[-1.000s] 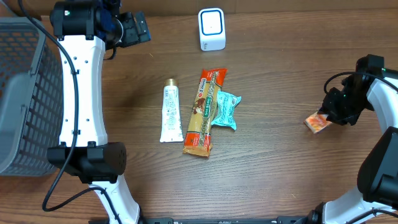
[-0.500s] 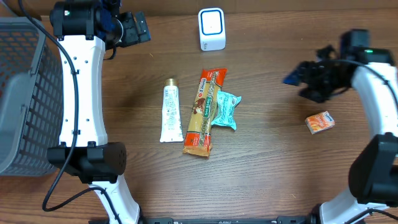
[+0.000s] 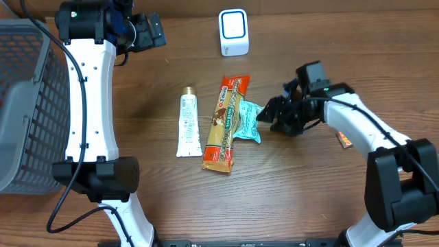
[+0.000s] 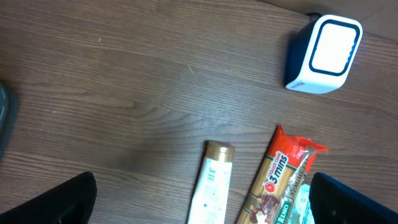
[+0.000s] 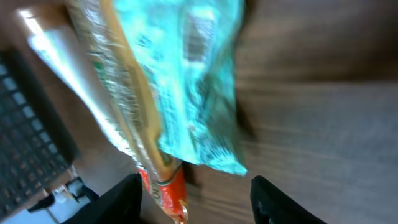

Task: Scan the item barcode
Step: 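Reach the right gripper to the green snack packet and grasp it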

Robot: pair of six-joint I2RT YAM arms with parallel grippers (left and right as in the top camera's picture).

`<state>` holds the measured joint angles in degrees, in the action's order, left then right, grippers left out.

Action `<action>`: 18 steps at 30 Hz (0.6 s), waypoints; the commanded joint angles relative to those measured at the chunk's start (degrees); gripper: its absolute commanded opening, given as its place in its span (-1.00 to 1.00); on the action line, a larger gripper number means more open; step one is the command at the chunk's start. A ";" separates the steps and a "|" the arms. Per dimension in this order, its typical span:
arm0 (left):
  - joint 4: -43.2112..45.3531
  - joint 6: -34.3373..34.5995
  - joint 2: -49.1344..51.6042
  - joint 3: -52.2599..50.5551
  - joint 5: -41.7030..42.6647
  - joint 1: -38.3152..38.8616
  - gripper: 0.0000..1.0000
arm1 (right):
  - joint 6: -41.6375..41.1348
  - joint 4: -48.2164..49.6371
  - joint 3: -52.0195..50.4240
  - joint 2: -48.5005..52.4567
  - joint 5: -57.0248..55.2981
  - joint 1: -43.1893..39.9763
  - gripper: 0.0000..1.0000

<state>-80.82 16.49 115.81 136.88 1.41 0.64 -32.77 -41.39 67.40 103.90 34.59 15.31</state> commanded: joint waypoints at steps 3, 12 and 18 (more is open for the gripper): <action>0.02 -0.66 0.11 0.15 -0.35 0.13 1.00 | -4.96 0.59 -2.21 -0.87 -1.29 6.25 -0.06; 0.02 -0.66 0.11 0.15 -0.35 0.13 1.00 | -15.54 6.25 -3.67 -0.85 -10.23 15.87 -0.10; 0.02 -0.66 0.11 0.15 -0.35 0.13 1.00 | -16.76 6.73 -3.69 -0.85 -17.81 14.10 -0.10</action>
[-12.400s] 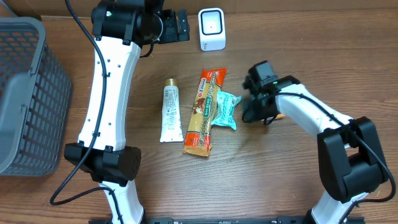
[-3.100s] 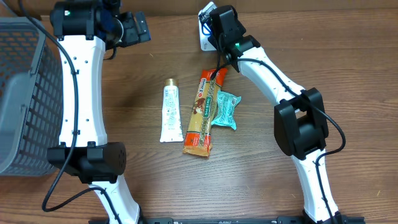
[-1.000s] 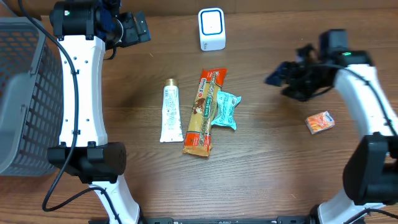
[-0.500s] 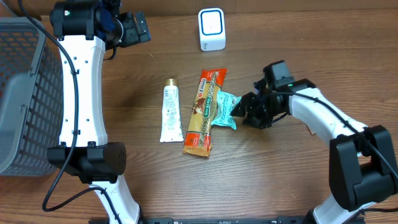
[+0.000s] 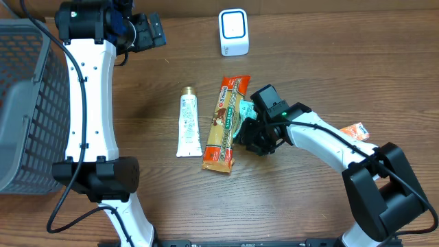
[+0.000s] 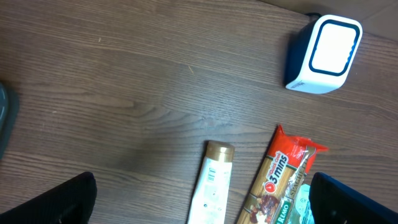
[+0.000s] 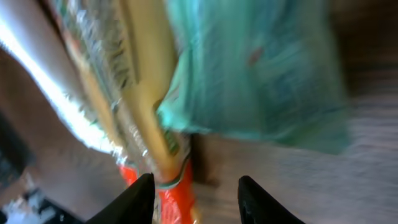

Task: Scan the item barcode
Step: 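Reach the right gripper to the green snack packet and grasp it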

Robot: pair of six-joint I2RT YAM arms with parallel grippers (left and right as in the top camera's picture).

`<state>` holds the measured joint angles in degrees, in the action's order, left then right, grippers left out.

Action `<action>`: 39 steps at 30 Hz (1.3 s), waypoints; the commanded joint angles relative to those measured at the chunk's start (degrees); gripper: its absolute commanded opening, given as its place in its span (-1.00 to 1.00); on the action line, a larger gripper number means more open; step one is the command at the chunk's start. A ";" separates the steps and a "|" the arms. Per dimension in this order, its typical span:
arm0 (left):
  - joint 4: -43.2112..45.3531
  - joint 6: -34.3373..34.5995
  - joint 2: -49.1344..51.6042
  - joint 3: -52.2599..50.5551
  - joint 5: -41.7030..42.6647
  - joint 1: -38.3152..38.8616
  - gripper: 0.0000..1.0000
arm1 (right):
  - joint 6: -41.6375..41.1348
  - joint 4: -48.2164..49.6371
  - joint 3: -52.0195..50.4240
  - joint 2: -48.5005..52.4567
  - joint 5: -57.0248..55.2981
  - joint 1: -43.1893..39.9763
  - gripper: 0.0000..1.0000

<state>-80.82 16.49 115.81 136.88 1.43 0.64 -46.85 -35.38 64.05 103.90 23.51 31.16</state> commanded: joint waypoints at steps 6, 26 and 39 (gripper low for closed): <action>0.02 -0.66 0.11 0.15 -0.37 0.13 1.00 | -2.71 0.90 -0.35 -0.85 -13.55 -5.66 -0.09; 0.02 -0.66 0.11 0.15 -0.37 0.13 1.00 | -1.77 9.46 -0.37 -0.17 0.79 -21.59 0.39; 0.02 -0.66 0.11 0.15 -0.37 0.13 1.00 | -8.94 16.92 -0.35 10.19 -1.97 -15.93 0.19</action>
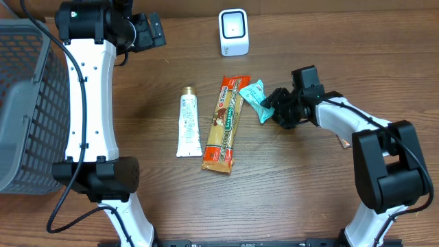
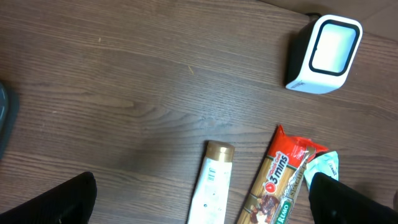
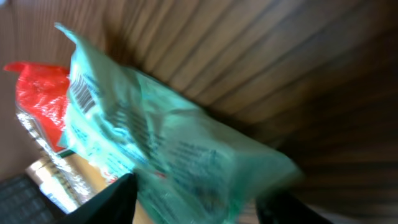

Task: Scan the item barcode
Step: 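Reach the right gripper to the green snack packet and grasp it, then hold the green packet up in front of the scanner with the right gripper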

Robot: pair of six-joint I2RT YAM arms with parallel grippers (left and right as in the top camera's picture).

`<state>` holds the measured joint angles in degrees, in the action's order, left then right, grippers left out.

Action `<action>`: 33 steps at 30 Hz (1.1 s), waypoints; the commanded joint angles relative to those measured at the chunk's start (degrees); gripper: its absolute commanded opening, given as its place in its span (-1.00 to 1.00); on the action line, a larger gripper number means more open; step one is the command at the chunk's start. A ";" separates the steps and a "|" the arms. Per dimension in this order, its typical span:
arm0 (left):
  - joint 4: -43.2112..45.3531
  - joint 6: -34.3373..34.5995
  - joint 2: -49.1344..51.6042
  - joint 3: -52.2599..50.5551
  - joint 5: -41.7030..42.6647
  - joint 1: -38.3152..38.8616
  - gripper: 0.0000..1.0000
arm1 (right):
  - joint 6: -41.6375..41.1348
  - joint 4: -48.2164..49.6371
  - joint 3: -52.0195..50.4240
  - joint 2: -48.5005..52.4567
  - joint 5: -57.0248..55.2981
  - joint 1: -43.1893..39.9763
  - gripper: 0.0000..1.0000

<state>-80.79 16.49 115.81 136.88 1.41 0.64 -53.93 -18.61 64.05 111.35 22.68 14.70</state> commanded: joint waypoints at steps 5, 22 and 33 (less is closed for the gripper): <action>0.00 -0.66 0.11 0.15 -0.35 0.13 1.00 | -2.01 2.05 -0.35 3.37 -0.76 0.50 -0.06; 0.00 -0.66 0.11 0.15 -0.35 0.13 1.00 | 32.26 -8.37 6.23 -13.25 21.35 -7.69 -0.93; 0.00 -0.66 0.11 0.15 -0.35 0.13 1.00 | 44.39 -22.47 8.46 -30.86 19.85 -9.57 -0.93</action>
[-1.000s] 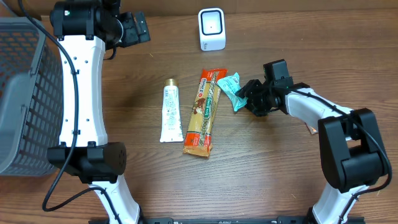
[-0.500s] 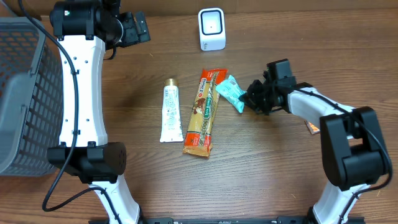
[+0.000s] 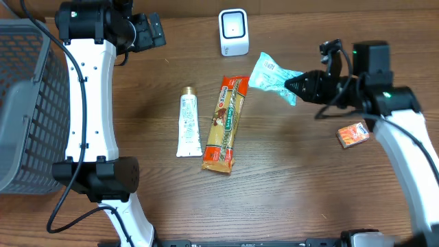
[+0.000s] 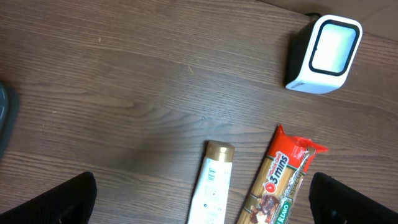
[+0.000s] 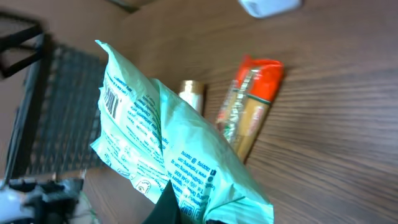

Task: Scan the item barcode
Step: 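Hold the green packet up in front of the scanner with the right gripper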

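Note:
A teal foil packet (image 3: 272,77) hangs in the air right of the scanner, my right gripper (image 3: 302,86) shut on its right end. In the right wrist view the teal packet (image 5: 168,155) fills the middle, its barcode (image 5: 112,98) at the upper left. The white scanner (image 3: 234,31) stands at the back of the table, also seen as the white scanner (image 4: 324,55) from the left wrist. My left gripper (image 4: 199,199) is open, high at the back left, with nothing between its fingers.
A white tube (image 3: 188,125) and an orange spaghetti pack (image 3: 225,123) lie side by side mid-table. A small orange box (image 3: 353,134) lies at the right. A grey basket (image 3: 24,103) stands at the left edge.
My right gripper has risen and moved right with the teal packet, which now hangs clear of the table instead of lying beside the spaghetti pack. The left arm has not moved.
The teal packet lay on the spaghetti pack's right edge with my right gripper beside it. Then the gripper was low over it. Then the packet sat up-right of the pack, at the gripper. Now it is held in the air right of the scanner.

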Robot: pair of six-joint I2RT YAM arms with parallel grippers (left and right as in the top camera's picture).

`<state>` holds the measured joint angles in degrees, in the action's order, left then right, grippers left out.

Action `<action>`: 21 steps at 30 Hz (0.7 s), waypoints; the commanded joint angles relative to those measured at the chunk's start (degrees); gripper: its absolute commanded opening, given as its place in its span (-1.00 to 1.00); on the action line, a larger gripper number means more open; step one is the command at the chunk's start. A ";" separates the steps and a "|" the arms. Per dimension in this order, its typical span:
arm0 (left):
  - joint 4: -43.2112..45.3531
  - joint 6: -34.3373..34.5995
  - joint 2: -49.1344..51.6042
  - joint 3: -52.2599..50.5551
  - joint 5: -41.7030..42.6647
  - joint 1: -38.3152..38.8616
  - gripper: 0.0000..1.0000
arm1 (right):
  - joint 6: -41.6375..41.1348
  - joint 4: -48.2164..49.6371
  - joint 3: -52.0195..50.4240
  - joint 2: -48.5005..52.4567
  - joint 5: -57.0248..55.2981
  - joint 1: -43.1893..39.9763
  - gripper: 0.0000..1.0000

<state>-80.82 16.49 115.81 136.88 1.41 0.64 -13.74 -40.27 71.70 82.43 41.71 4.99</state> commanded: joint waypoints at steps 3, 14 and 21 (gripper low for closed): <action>0.02 -0.66 0.11 0.15 -0.35 0.13 1.00 | 4.22 -2.36 0.81 -3.76 0.76 0.13 -0.93; 0.04 -0.66 0.11 0.15 -0.35 0.13 1.00 | -0.59 -14.12 21.38 5.62 -31.50 9.33 -0.93; 0.02 -0.66 0.11 0.15 -0.35 0.13 1.00 | 9.16 -13.99 46.40 28.04 -67.58 19.32 -0.93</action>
<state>-80.79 16.49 115.81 136.88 1.41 0.64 -9.98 -56.38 113.40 103.88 -3.01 21.78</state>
